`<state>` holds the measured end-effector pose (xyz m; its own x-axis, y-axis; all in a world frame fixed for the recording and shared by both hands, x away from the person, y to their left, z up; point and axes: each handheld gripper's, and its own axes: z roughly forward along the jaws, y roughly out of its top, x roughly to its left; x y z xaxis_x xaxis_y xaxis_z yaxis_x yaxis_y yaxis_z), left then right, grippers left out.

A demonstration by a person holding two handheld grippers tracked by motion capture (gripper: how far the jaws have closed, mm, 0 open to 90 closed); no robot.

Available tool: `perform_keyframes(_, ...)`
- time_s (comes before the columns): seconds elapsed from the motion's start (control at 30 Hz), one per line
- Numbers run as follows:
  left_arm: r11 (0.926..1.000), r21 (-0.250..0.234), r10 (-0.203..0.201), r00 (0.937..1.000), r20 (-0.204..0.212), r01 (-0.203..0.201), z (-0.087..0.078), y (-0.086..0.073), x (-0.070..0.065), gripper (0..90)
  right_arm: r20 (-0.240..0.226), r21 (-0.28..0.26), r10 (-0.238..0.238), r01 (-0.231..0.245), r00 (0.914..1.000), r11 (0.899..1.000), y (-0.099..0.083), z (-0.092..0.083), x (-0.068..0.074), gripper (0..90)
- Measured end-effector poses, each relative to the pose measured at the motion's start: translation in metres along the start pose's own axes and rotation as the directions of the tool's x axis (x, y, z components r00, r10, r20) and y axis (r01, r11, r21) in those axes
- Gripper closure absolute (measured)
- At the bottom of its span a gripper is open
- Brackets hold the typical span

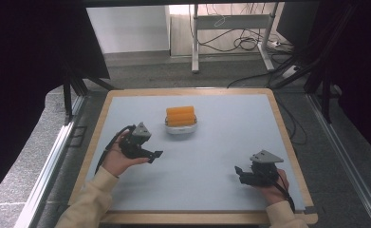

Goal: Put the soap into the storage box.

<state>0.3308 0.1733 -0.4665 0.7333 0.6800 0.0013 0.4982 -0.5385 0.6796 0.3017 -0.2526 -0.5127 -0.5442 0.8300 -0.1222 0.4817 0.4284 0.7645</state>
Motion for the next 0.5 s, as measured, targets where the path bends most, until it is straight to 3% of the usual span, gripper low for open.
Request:
perform_keyframes(0.1, 0.9999, -0.01, -0.011, 0.9999, -0.001, 0.011, -0.003, -0.01, -0.002, 21.6, 0.002, 0.0, 0.0, 0.0, 1.0, 1.0, 0.0, 0.0, 0.0, 17.0)
perform_keyframes(0.13, 0.9998, 0.008, -0.018, 0.9998, 0.005, 0.018, -0.004, -0.015, -0.002, 21.7, 0.002, 0.0, 0.0, 0.0, 1.0, 1.0, 0.0, 0.0, 0.0, 16.9)
perform_keyframes(0.2, 0.9997, 0.001, -0.023, 0.9996, -0.019, 0.023, -0.009, -0.017, -0.002, 20.7, 0.002, -0.001, -0.003, 0.003, 1.0, 1.0, 0.0, 0.001, 0.001, 17.0)
perform_keyframes(0.27, 0.9993, -0.019, -0.032, 0.9993, -0.016, 0.032, -0.013, -0.018, -0.003, 21.3, 0.001, 0.0, -0.007, 0.007, 1.0, 1.0, 0.001, 0.001, 0.001, 16.9)
perform_keyframes(0.37, 0.9997, -0.014, -0.019, 0.9993, -0.032, 0.019, -0.014, -0.019, -0.004, 21.1, 0.005, -0.008, -0.008, 0.008, 1.0, 1.0, 0.001, 0.0, 0.001, 17.0)
perform_keyframes(0.5, 0.9995, -0.011, -0.03, 0.9994, -0.02, 0.029, -0.014, -0.02, -0.003, 20.8, 0.01, -0.018, -0.004, 0.005, 0.9999, 1.0, 0.001, -0.001, 0.001, 17.0)
